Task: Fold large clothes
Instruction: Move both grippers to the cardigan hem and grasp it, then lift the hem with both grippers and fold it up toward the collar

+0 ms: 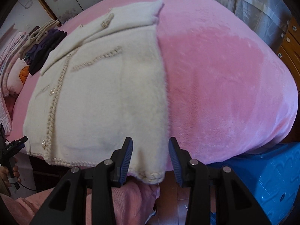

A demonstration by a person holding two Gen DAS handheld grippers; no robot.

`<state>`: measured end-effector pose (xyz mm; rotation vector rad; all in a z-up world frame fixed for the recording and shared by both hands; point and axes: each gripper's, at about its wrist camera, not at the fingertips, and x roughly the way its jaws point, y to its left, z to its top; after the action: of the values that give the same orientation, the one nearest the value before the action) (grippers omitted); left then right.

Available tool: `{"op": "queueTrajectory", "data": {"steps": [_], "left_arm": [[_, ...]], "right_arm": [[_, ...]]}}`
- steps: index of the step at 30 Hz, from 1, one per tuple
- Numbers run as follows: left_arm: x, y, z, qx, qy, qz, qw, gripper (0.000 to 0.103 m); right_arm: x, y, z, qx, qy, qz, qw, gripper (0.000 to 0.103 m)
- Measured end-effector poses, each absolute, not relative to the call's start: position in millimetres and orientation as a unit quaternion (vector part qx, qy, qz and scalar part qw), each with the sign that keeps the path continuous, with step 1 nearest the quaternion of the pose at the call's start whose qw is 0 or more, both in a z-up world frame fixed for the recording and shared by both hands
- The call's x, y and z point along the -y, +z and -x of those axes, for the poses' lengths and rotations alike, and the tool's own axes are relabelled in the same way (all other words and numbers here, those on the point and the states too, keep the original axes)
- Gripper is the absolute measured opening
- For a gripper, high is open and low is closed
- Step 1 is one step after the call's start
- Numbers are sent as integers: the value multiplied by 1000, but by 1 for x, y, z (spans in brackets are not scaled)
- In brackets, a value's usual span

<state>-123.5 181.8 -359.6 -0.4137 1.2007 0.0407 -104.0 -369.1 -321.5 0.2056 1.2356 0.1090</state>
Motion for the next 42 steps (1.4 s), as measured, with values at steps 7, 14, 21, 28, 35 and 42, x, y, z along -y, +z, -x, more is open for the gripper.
{"op": "queueTrajectory", "data": {"steps": [7,14,21,28,35,42], "left_arm": [[-176,-370,124,-565,12,198,801,83],[-181,-372,125,-560,0,210,801,83],[-176,-383,124,-579,-30,194,792,83],[-184,-383,117,-579,-31,215,786,77],[-173,-366,108,-607,-26,150,780,11],[-170,-334,86,-642,-20,152,751,9]], "right_arm": [[371,-345,100,-598,88,-125,787,40],[356,-352,89,-609,116,-115,776,47],[351,-361,83,-615,116,-109,772,50],[353,-363,81,-621,117,-111,767,44],[352,-352,83,-618,112,-123,769,10],[343,-310,88,-604,94,-114,783,6]]}}
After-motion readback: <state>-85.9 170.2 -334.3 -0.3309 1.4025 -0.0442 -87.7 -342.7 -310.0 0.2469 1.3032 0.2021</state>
